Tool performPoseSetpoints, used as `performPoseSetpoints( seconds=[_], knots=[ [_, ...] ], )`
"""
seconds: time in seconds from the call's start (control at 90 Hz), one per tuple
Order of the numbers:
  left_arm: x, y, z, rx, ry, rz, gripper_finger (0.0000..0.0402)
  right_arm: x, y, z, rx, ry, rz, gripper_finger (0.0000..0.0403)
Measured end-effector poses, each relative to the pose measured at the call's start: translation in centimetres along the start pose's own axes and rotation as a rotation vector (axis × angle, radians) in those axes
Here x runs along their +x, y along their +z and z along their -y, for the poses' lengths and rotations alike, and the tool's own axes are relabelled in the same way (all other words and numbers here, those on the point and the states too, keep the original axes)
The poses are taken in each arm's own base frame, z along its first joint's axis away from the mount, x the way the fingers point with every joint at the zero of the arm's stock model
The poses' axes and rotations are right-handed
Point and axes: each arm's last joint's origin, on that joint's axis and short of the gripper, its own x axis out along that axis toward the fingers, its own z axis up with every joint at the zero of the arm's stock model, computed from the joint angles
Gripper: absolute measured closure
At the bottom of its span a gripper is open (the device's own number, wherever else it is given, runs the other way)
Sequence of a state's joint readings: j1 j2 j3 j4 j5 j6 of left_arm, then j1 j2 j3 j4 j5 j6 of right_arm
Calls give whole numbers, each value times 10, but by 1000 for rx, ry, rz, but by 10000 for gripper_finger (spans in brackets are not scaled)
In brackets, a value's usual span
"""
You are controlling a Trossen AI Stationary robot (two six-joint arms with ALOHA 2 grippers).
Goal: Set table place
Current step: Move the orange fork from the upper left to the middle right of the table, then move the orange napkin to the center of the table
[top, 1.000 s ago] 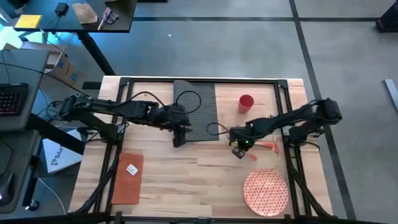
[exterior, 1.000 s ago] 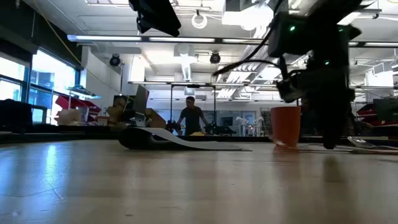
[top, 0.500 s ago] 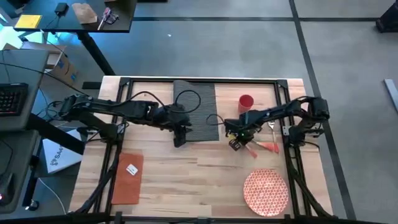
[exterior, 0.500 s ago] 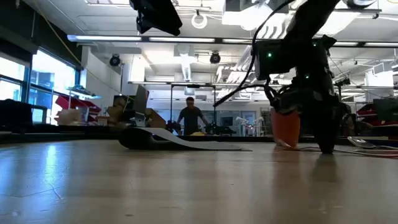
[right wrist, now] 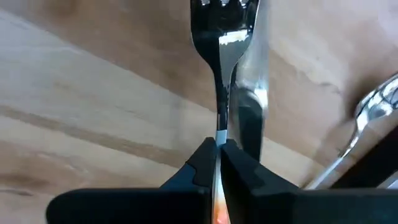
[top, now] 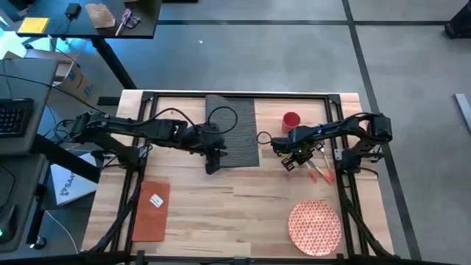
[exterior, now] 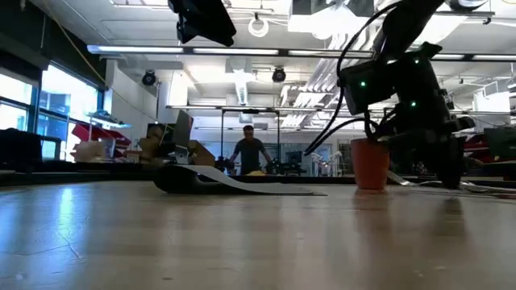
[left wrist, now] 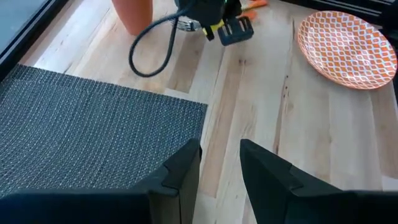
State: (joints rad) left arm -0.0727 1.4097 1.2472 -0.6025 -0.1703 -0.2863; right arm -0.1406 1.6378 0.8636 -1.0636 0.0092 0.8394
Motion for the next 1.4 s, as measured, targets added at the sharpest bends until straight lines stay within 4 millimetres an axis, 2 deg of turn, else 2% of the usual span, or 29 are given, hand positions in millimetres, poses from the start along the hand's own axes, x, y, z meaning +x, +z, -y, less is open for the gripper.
performPoseSetpoints(
  seconds=[0.144, 0.267, 0.389, 0.489, 0.8, 0.978, 1.133, 1.278, 1.4],
  knots=[
    [0, 0, 0, 0, 0, 0, 300, -9, -3, -3, -39, 96, 23, 403],
    [0, 0, 0, 1, -4, -2, 300, -8, -4, -9, -63, 140, 13, 403],
    [0, -1, 0, 1, -8, -14, 300, 7, -3, -10, -34, 197, 8, 403],
    [0, -3, 0, -15, -20, -38, 300, 20, -5, -2, 50, 241, -30, 403],
    [-3, -19, 0, -92, -35, -207, 300, 20, -12, 10, 128, 255, -29, 403],
    [-6, -29, 2, -152, -45, -319, 300, 21, -16, 18, 147, 188, -76, 399],
    [-9, -36, 8, -169, -36, -378, 300, 21, -19, 21, 155, 152, -80, 358],
    [-11, -39, 15, -182, -41, -394, 300, 17, -21, 25, 165, 142, -59, 288],
    [-14, -44, 19, -225, -37, -438, 300, 7, -26, 30, 158, 187, -21, 232]
  ],
)
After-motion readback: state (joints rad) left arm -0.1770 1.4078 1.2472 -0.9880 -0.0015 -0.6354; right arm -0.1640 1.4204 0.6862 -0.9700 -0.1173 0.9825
